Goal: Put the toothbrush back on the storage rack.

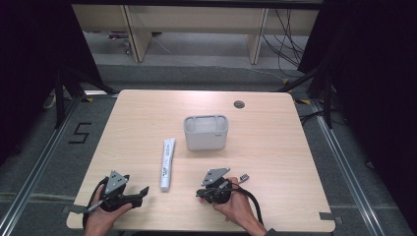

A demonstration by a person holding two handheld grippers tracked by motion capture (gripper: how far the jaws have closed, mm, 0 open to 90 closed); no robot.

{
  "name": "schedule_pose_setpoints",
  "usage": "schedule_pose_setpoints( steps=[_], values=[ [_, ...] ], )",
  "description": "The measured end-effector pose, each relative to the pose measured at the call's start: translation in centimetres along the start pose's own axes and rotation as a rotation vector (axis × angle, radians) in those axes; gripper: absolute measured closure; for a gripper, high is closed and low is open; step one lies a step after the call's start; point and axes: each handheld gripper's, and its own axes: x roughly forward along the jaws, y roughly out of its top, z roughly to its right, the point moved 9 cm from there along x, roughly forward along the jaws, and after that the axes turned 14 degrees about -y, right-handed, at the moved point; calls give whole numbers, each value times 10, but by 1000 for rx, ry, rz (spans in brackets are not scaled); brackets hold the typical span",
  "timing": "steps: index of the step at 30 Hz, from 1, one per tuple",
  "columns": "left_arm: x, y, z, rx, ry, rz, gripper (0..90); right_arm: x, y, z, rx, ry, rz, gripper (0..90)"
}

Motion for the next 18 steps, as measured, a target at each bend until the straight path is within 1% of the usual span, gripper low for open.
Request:
schedule_pose_setpoints(
  steps=[1, 2, 3, 4, 5, 6, 7, 8, 9, 10, 11, 12, 14, 15, 16, 17, 18],
  values=[
    [0, 0, 0, 0, 0, 1, 161, -1, -1, -2, 14, 7, -12, 900],
    [0, 0, 0, -1, 0, 2, 161, -2, -3, -3, 14, 12, -28, 900],
    [0, 0, 0, -1, 0, 2, 161, -2, -3, -3, 14, 12, -28, 900],
    [0, 0, 0, -1, 0, 2, 160, -2, -4, -3, 7, 8, -16, 900],
    [0, 0, 0, -1, 0, 2, 161, -2, -4, -5, -1, 26, -16, 900],
    [0, 0, 0, -1, 0, 2, 161, -2, -4, -5, -1, 26, -16, 900],
    [0, 0, 0, 0, 0, 0, 161, -4, -7, -3, 1, 8, -27, 900],
    [0, 0, 0, 0, 0, 1, 161, -4, -7, -4, 4, 14, -15, 900],
    [0, 0, 0, 0, 0, 1, 160, -5, -9, -3, 1, 12, -25, 900],
    [1, 1, 1, -6, -4, 10, 161, -6, -10, -5, 8, 27, -27, 900],
    [1, 1, 1, -6, -2, 10, 161, -7, -11, -4, -1, 17, -25, 900],
    [0, 0, 0, -3, 0, 5, 161, -7, -11, -7, 5, 21, -17, 900],
    [0, 0, 0, -1, 0, 1, 161, -11, -14, -7, -10, 18, -29, 900],
    [0, 0, 0, -1, 0, 2, 160, -10, -14, -9, -10, 20, -20, 900],
    [0, 0, 1, -2, -4, 5, 161, -12, -15, -10, -17, 26, -30, 900],
    [1, 1, 1, -4, -3, 9, 160, -13, -16, -10, -15, 21, -31, 900],
    [1, 1, 1, -5, -3, 10, 160, -13, -17, -11, -23, 24, -24, 900]
  ],
)
